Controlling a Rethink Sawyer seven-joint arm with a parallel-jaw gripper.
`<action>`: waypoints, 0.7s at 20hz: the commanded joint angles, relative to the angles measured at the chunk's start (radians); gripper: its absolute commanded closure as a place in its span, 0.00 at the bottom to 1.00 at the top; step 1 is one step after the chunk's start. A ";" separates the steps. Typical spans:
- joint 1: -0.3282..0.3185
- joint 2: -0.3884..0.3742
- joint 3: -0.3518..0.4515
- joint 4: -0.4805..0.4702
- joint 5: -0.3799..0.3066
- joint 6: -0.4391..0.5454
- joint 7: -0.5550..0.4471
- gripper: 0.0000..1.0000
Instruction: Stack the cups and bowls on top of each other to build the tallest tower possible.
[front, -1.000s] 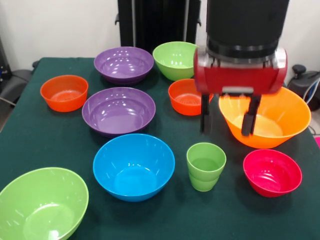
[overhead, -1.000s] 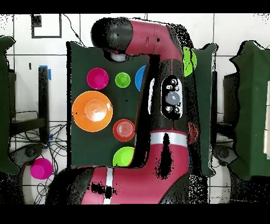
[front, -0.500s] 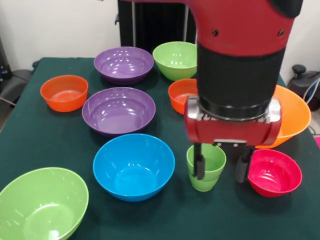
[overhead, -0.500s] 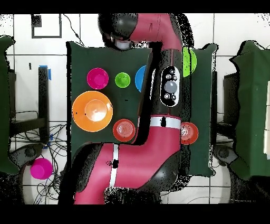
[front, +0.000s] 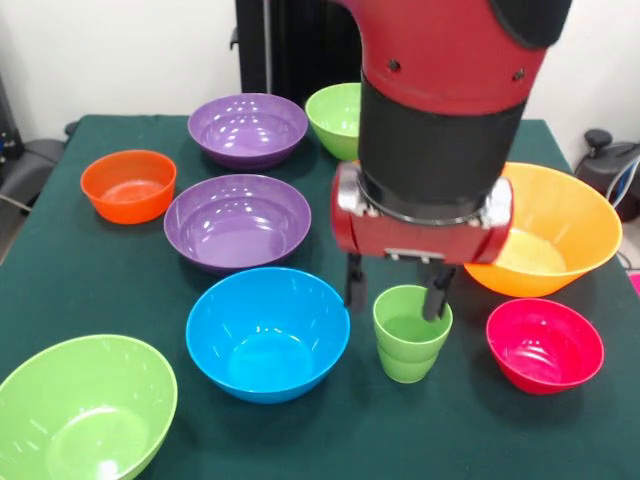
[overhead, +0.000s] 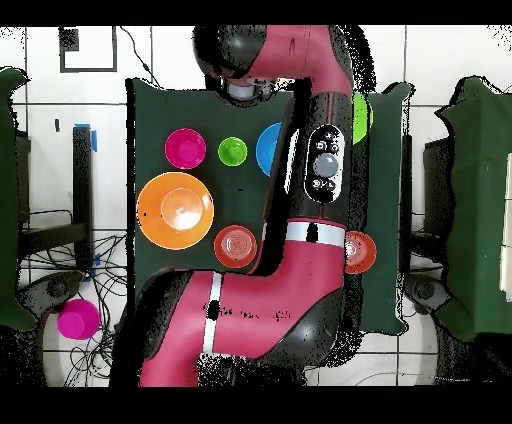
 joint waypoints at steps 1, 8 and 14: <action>0.027 -0.119 -0.031 0.171 -0.025 0.139 0.022 0.00; 0.036 -0.124 -0.051 0.153 -0.018 0.150 0.033 0.00; 0.042 -0.140 -0.075 0.219 -0.012 0.092 0.043 0.00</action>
